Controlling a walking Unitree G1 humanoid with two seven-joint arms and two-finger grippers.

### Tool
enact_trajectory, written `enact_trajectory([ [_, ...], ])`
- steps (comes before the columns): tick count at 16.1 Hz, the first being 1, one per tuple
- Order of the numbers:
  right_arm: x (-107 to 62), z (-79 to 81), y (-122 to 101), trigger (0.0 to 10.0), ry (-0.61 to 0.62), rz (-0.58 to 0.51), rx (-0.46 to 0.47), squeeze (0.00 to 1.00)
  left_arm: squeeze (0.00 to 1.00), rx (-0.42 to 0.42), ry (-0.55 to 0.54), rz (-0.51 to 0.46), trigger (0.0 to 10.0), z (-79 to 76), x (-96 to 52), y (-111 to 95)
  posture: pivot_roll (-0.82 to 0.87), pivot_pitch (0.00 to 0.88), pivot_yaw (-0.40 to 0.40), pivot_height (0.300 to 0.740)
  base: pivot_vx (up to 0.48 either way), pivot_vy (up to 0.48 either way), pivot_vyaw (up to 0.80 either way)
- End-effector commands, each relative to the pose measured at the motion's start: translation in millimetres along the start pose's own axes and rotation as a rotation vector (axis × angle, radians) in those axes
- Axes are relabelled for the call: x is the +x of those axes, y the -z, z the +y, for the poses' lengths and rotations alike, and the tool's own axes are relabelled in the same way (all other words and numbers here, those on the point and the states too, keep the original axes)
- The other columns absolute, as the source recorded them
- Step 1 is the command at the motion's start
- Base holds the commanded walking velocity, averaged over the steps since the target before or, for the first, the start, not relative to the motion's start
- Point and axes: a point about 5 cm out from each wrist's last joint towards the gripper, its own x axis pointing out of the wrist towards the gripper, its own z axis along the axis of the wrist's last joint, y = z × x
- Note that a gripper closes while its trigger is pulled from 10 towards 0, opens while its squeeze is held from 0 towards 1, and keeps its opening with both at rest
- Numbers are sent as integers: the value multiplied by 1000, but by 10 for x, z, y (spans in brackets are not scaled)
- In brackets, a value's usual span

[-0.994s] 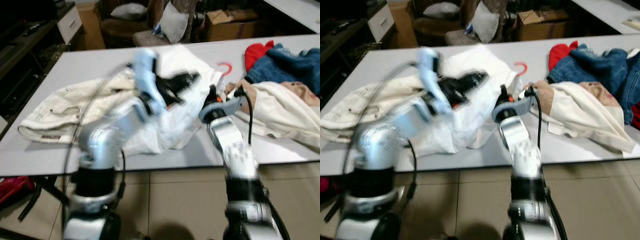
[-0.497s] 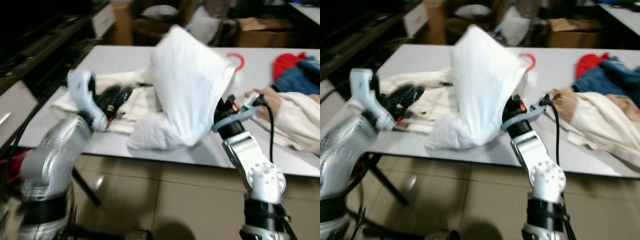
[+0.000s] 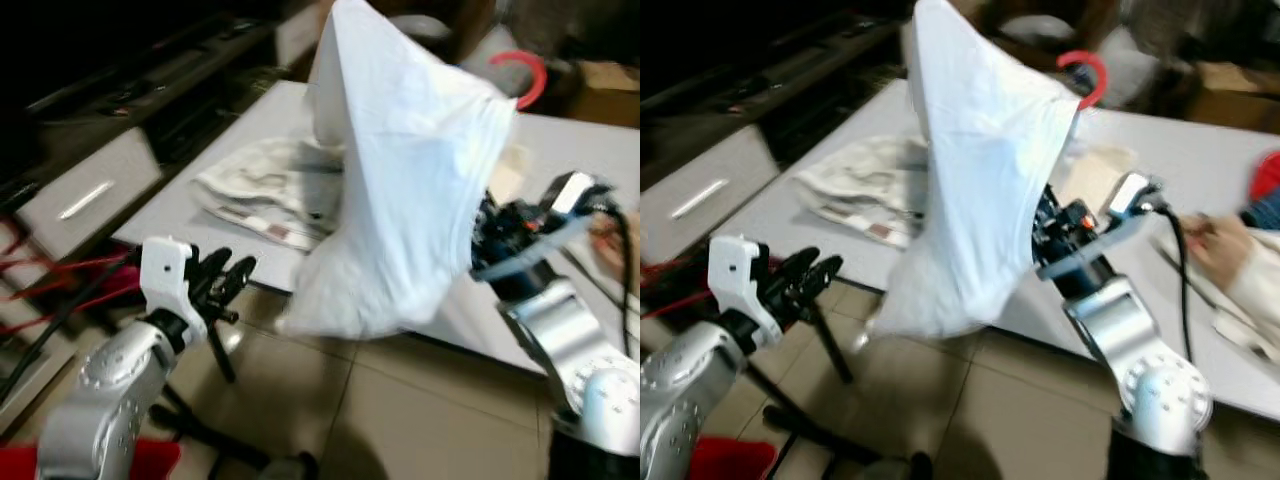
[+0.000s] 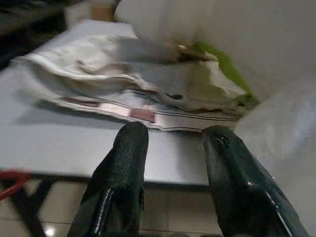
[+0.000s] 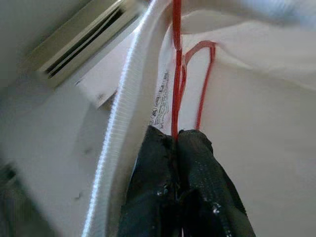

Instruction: Hang hanger

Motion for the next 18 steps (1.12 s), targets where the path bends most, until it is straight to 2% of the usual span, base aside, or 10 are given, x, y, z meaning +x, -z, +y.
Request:
enact_trajectory([
  [1,-52,165,-66,10000,-85,15,-36,0,0,23,3,-15,10000,-50,-63,2,-29,0,58,740,0,-281,681],
  [6,-253,177,-22,10000,26,130,-145,0,0,26,-17,-9,10000,-96,-110,62,-22,0,53,740,0,-436,684],
  [10,-325,244,1,10000,36,154,-176,0,0,32,6,12,10000,-159,-118,136,-38,0,65,740,0,-480,683],
  [13,-363,259,62,10000,40,231,-211,0,0,34,10,15,10000,-168,-131,152,-39,0,64,740,0,-480,685],
  [15,-384,220,108,10000,63,297,-244,0,0,12,0,32,10000,-141,-158,180,-34,0,59,740,0,0,684],
  [18,-421,148,205,10000,83,376,-266,0,0,17,8,32,10000,-148,-207,204,-23,0,53,740,0,480,683],
])
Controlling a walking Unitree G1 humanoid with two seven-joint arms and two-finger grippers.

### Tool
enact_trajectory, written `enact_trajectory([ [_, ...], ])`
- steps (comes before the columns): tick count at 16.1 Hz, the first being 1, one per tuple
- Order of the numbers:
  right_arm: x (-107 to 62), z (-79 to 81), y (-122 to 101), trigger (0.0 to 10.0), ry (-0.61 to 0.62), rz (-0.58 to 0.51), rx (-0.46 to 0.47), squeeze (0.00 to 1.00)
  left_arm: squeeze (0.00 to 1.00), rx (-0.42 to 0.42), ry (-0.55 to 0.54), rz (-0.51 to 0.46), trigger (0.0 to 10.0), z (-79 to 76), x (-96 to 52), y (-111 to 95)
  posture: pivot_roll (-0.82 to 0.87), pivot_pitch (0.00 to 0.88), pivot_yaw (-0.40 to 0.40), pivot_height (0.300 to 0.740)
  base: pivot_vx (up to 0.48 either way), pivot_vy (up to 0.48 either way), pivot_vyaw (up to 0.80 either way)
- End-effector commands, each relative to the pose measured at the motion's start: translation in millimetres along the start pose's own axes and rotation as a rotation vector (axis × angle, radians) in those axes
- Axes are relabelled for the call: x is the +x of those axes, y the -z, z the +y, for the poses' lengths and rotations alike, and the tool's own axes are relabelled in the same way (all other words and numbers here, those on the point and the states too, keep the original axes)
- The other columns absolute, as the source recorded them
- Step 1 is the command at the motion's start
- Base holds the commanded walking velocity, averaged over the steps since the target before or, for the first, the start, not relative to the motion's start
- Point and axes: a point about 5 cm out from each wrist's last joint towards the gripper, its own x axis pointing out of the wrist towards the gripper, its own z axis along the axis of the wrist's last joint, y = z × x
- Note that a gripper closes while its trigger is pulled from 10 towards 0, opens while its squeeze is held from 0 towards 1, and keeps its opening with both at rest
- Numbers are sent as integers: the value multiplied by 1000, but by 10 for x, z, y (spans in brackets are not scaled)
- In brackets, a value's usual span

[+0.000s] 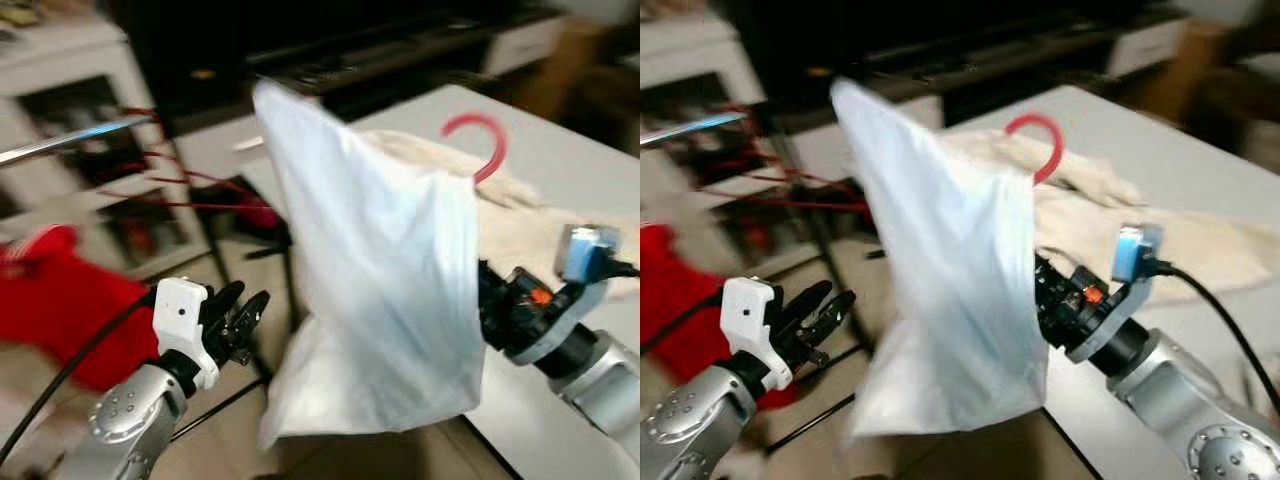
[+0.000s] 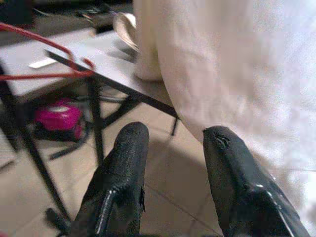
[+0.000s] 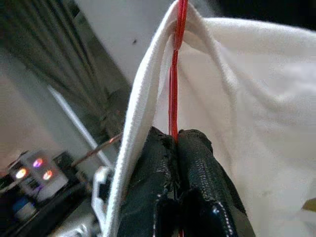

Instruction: Hang hanger

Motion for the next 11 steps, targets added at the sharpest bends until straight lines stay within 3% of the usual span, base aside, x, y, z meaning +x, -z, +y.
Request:
enact_trajectory([
  [1,48,28,70,10000,-35,37,-3,0,0,28,-11,-2,10000,40,-30,-27,-19,0,50,740,0,480,681],
  [3,39,-4,127,10000,-33,70,-5,0,0,29,-12,0,10000,28,-45,-18,-11,0,44,740,0,480,681],
  [4,30,-18,158,10000,-35,83,-7,0,0,71,-11,6,10000,18,-60,-14,-5,0,40,740,0,0,688],
  [9,14,-120,268,10000,-16,121,-15,0,0,81,-14,11,10000,-3,-77,-8,13,0,36,740,0,-480,691],
  [11,7,-163,301,10000,-1,125,-26,0,0,37,-2,6,10000,-11,-96,11,14,0,38,740,0,240,697],
])
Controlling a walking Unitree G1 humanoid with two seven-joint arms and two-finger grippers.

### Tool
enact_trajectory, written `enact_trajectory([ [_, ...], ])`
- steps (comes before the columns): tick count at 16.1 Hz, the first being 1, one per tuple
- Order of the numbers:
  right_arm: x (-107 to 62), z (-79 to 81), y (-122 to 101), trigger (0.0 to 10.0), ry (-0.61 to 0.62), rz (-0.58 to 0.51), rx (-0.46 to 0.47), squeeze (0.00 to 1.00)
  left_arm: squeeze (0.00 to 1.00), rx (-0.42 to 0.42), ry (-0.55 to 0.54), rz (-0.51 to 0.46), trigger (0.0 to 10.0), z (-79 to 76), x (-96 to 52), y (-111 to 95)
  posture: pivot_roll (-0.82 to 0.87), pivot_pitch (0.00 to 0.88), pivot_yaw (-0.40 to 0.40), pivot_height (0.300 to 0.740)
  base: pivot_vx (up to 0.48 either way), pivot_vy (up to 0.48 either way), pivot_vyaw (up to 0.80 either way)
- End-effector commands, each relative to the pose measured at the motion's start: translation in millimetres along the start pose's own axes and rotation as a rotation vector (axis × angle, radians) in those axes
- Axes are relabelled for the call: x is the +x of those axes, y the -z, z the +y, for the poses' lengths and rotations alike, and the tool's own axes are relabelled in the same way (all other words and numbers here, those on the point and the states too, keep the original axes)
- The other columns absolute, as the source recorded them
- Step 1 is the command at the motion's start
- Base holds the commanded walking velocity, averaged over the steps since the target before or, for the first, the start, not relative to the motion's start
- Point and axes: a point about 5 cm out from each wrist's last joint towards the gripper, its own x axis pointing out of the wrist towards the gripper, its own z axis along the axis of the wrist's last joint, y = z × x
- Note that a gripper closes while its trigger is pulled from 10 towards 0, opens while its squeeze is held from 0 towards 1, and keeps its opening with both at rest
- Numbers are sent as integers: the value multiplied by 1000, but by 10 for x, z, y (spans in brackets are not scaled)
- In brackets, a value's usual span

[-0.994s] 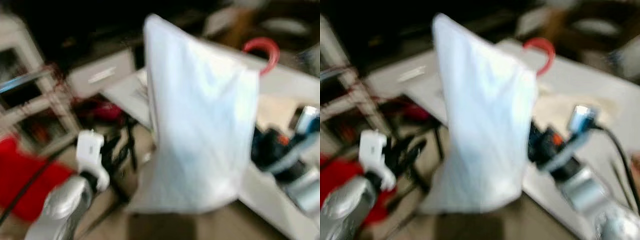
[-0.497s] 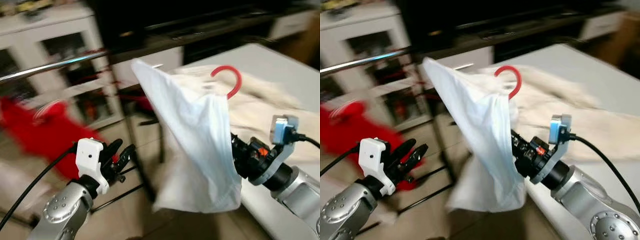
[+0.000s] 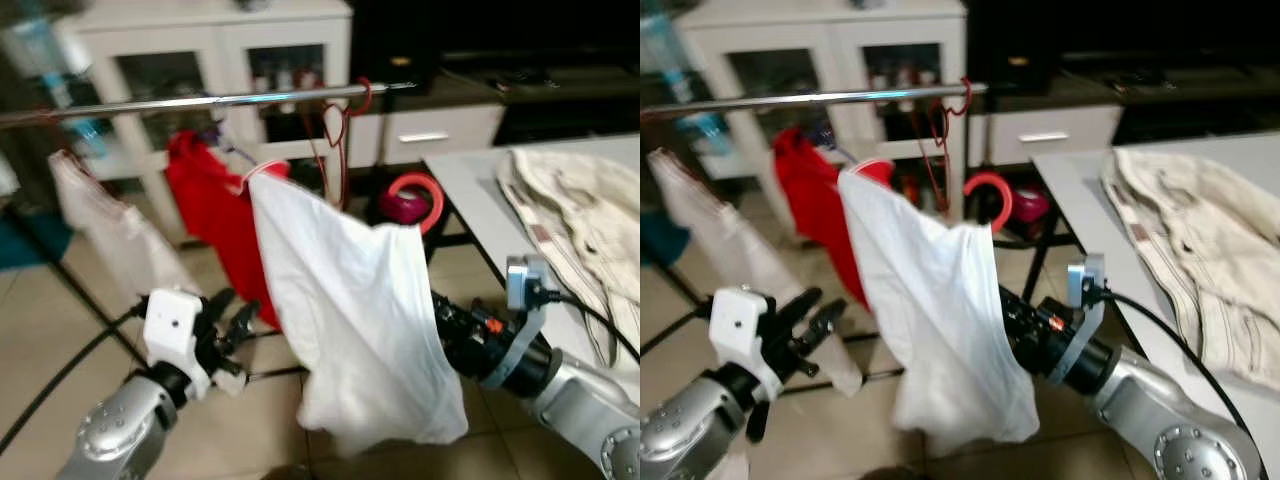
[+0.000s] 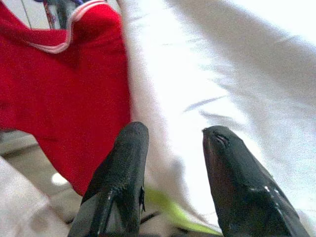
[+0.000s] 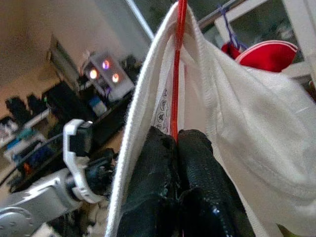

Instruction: Hang hanger

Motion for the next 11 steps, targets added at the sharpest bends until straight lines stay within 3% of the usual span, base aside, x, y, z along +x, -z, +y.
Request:
enact_trajectory([
  [1,7,18,-49,10000,-16,-28,-30,0,0,9,9,-18,10000,-3,3,-52,15,0,39,740,0,480,700],
  [3,19,-4,-46,10000,-9,-28,-51,0,0,5,22,-20,10000,-8,16,-51,12,0,45,740,0,480,694],
  [5,25,-6,-37,10000,-10,-21,-67,0,0,12,13,-6,10000,-1,21,-32,9,0,47,740,0,0,697],
  [8,4,6,-24,10000,-31,-1,-78,0,0,2,-3,10,10000,23,24,-3,9,0,48,740,0,0,0],
  [11,12,-56,-45,10000,17,29,-145,0,0,20,-10,40,10000,34,1,53,12,0,44,740,0,0,0],
])
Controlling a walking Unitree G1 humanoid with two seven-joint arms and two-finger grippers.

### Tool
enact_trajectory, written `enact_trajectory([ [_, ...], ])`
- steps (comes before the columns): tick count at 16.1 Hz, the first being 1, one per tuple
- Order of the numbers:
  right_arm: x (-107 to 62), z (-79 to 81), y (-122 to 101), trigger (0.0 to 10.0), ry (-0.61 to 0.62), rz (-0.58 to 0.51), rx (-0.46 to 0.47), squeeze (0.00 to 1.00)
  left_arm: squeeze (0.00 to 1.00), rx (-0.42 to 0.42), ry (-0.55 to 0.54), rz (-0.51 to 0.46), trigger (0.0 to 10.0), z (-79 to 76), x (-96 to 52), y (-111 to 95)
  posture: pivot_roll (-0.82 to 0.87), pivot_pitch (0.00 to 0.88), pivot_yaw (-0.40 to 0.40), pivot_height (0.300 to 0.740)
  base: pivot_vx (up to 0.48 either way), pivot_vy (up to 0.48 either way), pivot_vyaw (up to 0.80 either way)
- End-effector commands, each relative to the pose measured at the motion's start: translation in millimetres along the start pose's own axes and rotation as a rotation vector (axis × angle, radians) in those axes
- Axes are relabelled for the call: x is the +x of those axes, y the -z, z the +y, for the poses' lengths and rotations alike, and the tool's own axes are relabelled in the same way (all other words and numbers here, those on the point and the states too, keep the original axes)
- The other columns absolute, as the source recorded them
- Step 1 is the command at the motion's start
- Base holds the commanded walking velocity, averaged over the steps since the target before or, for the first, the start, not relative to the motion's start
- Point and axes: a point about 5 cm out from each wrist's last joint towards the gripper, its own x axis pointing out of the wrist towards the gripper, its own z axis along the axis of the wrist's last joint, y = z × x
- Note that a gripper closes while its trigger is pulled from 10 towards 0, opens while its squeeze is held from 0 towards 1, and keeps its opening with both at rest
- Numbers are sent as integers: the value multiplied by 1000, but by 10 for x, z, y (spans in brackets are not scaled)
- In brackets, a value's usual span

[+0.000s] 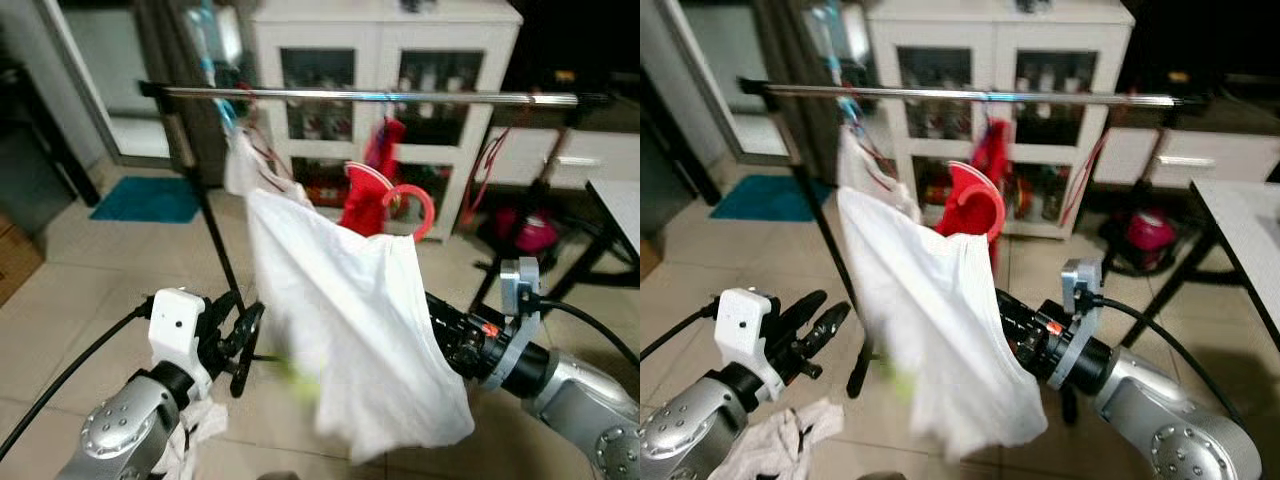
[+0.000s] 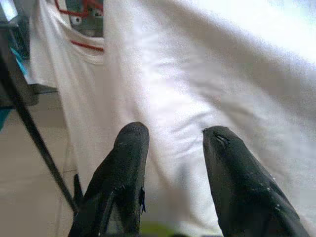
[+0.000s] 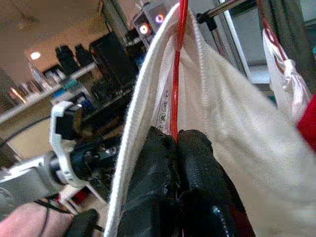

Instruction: Hang hanger

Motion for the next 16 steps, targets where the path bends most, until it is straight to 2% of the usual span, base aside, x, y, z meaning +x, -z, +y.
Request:
enact_trajectory([
  [1,3,-41,-48,10000,30,-1,-54,0,0,20,-6,31,10000,7,-5,54,14,0,42,740,0,0,0],
  [4,33,-164,41,10000,140,40,-107,0,0,33,-1,18,10000,-7,-6,66,16,0,38,740,0,0,0],
  [6,79,-274,194,10000,249,85,-133,0,0,40,-39,25,10000,19,27,101,13,0,37,740,0,0,0],
  [9,130,-304,258,10000,282,91,-140,0,0,26,-39,19,10000,2,52,114,3,0,39,740,0,-480,0],
  [11,151,-317,273,10000,290,96,-158,0,0,5,-37,27,10000,4,70,142,1,0,40,740,0,0,0],
  [15,206,-296,278,10000,247,117,-198,0,0,29,-26,43,10000,-10,121,173,-5,0,43,740,0,0,0],
  [16,257,-273,270,10000,201,130,-224,0,0,64,-38,58,10000,3,142,192,-5,0,43,740,0,0,0],
])
